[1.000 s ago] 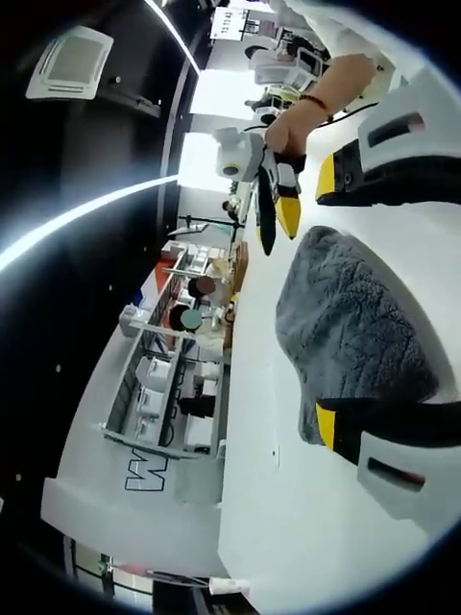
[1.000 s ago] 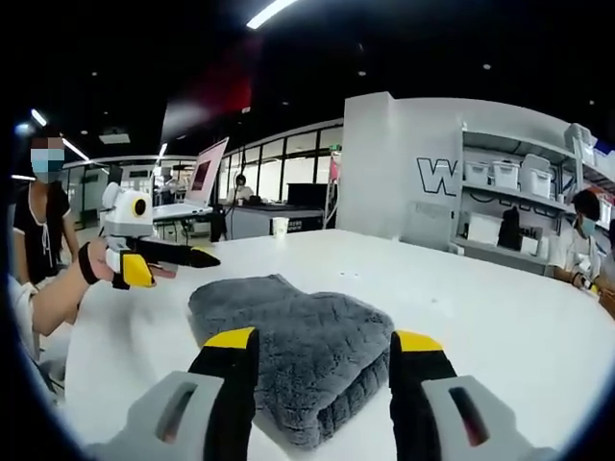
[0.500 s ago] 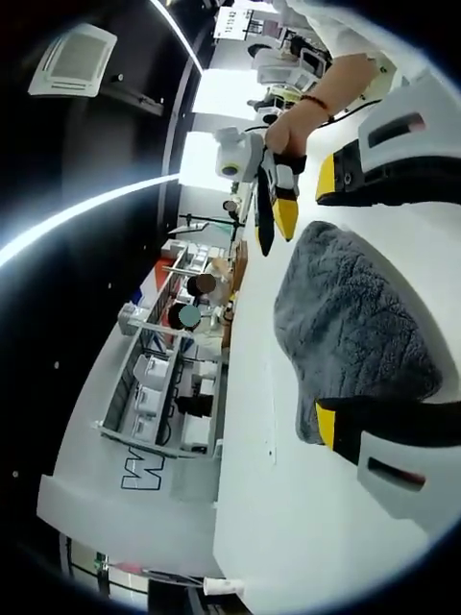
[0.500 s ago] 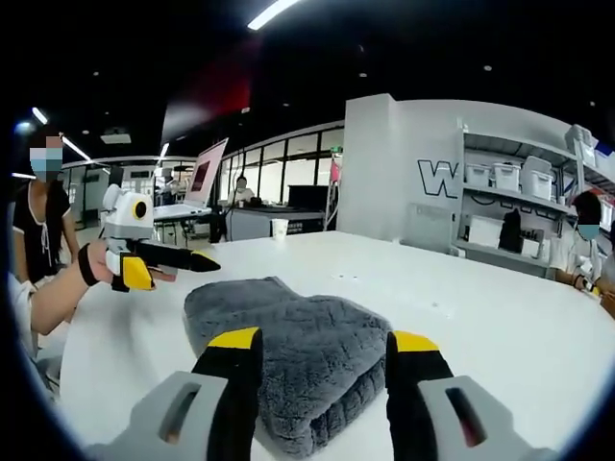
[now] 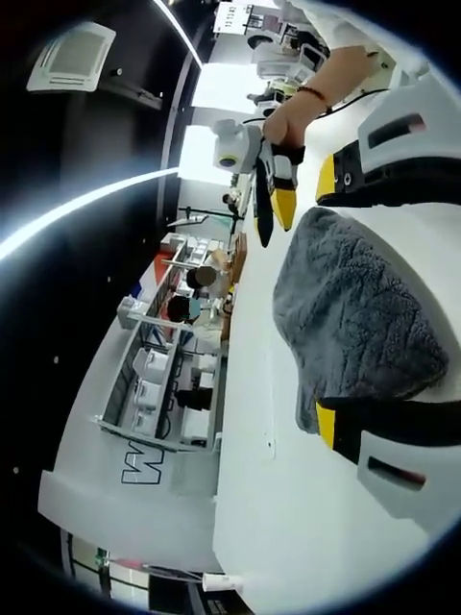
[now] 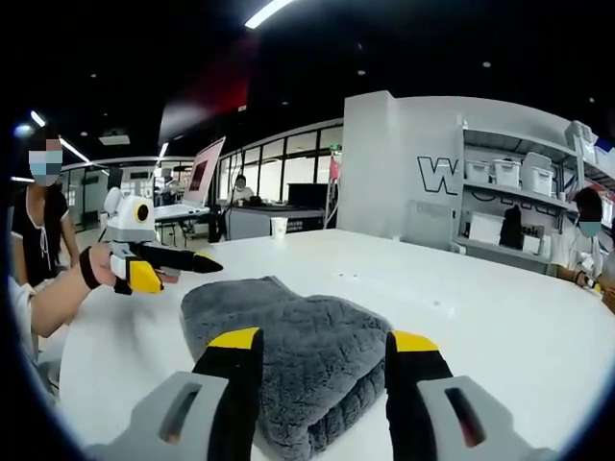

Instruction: Open the folded towel by lifting each exposed corner and separating the folded layers until the towel lies flat within the target outline without major curled edges

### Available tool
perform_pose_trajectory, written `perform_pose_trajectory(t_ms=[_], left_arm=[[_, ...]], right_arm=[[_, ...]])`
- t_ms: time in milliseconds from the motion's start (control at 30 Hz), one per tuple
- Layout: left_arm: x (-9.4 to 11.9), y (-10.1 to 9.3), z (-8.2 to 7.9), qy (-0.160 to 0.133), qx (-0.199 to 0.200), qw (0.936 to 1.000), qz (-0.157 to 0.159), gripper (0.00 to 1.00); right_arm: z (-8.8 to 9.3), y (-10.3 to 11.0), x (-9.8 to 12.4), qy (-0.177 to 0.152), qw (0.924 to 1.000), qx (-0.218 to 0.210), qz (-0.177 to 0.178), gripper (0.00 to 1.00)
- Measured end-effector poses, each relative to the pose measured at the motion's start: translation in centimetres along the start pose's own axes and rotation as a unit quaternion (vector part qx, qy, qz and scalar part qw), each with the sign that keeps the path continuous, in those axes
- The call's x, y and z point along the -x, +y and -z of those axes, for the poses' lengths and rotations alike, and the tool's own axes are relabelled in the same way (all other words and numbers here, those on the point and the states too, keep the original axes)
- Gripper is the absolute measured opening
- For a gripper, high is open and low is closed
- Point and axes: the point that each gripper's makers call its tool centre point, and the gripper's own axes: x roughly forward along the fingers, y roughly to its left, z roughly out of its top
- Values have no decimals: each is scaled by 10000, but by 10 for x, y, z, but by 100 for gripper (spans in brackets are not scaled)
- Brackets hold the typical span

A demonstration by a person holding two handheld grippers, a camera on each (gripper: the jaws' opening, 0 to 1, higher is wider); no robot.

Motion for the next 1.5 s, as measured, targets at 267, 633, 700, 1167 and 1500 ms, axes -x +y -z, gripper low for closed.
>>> perform_pose_trajectory(t_ms=[267, 633, 700, 1167, 1500], left_arm=[[-4, 6, 0, 3, -14, 9999, -114, 79], [-8, 13, -3, 33, -70, 9997, -250, 76], [-9, 13, -2, 58, -151, 9996, -236, 77], [-17, 30, 7, 133, -21, 9988, -478, 74], [-18, 30, 7, 96, -79, 9986, -520, 74]], right_arm=[[3, -4, -5, 44, 10000, -47, 17, 46], [8, -10, -10, 107, 9999, -92, 96, 46], [7, -9, -10, 71, 9998, -133, 98, 45], [10, -14, -14, 120, 9994, -277, 156, 41], [15, -17, -20, 122, 9990, -379, 181, 39]])
